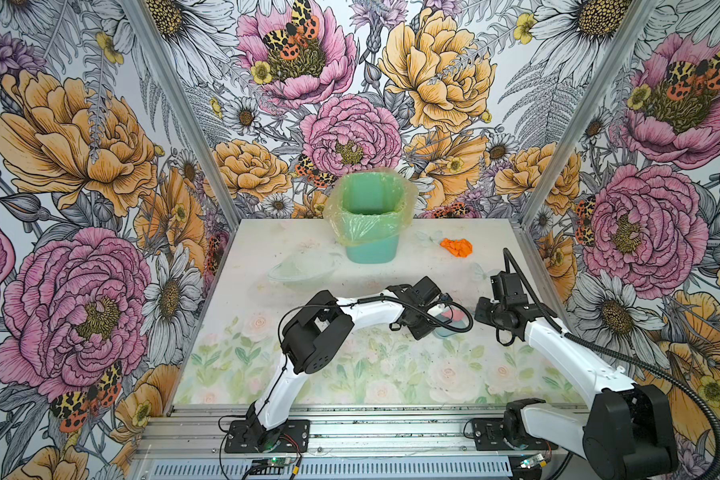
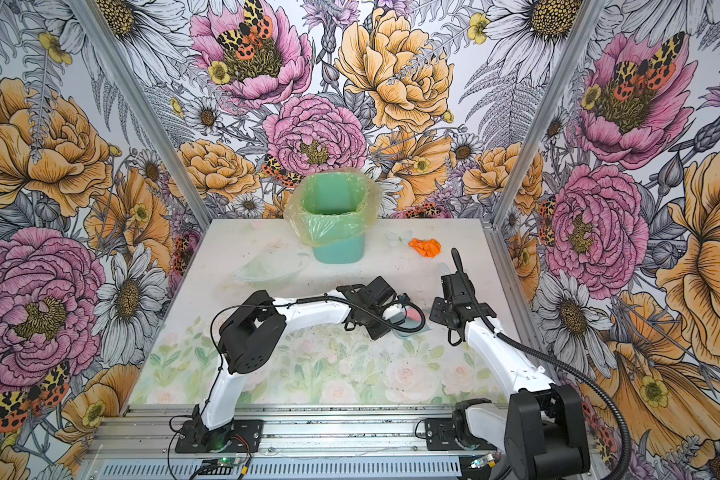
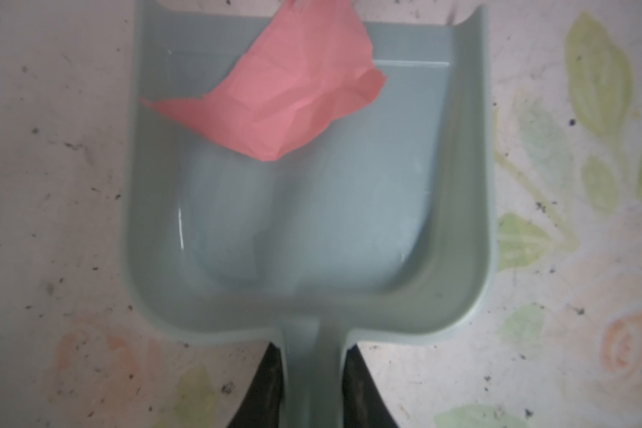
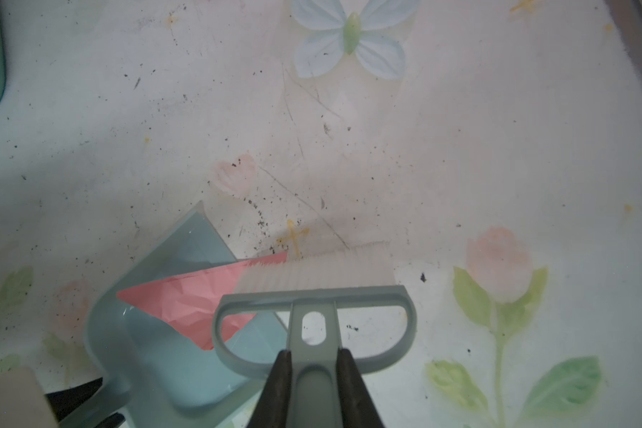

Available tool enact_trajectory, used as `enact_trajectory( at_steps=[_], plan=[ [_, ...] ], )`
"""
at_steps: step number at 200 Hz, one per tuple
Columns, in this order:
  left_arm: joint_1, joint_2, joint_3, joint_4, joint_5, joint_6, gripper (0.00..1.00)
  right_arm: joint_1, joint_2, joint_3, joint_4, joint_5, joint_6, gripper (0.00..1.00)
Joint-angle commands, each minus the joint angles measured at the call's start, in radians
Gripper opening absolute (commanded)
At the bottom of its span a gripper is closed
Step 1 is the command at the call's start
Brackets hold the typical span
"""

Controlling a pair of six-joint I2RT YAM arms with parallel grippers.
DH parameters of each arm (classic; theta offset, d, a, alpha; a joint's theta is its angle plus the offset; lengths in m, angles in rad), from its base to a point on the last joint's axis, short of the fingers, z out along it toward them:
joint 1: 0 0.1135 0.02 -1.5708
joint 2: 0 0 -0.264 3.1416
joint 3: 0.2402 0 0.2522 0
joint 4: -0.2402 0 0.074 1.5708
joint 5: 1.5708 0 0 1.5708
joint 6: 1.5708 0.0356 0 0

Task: Sweep away the paper scraps from the table
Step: 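Sweep the pink scrap into the dustpan with the brush in the right gripper, then lift the dustpan toward the green bin while the right gripper draws back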

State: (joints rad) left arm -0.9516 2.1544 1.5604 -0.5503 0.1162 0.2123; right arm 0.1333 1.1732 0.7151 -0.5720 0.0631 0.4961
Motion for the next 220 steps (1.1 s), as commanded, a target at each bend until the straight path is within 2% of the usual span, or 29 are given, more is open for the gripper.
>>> enact_trajectory(
  at_steps=[1,31,142,160,194,220],
  plan=[
    [0.006,0.013,0.026,0.004,-0.021,-0.011,0.00,0.024,-0.010,-0.023,-0.031,-0.073,0.010,0.00],
    [0.007,0.013,0.026,0.004,-0.028,-0.014,0.00,0.042,-0.020,-0.040,-0.035,-0.113,0.006,0.00],
    [0.025,-0.027,0.025,0.012,-0.106,-0.033,0.00,0.011,-0.226,0.010,-0.040,0.038,0.073,0.00],
    [0.038,-0.043,0.024,0.014,-0.108,-0.041,0.00,-0.016,-0.243,0.021,-0.040,0.054,0.093,0.00],
    [0.053,-0.076,0.040,0.002,-0.103,-0.045,0.00,-0.130,-0.244,0.071,-0.044,-0.021,0.092,0.00],
    [0.057,-0.106,0.084,-0.038,-0.113,-0.046,0.00,-0.165,-0.216,0.108,-0.043,-0.038,0.081,0.00]
  ],
)
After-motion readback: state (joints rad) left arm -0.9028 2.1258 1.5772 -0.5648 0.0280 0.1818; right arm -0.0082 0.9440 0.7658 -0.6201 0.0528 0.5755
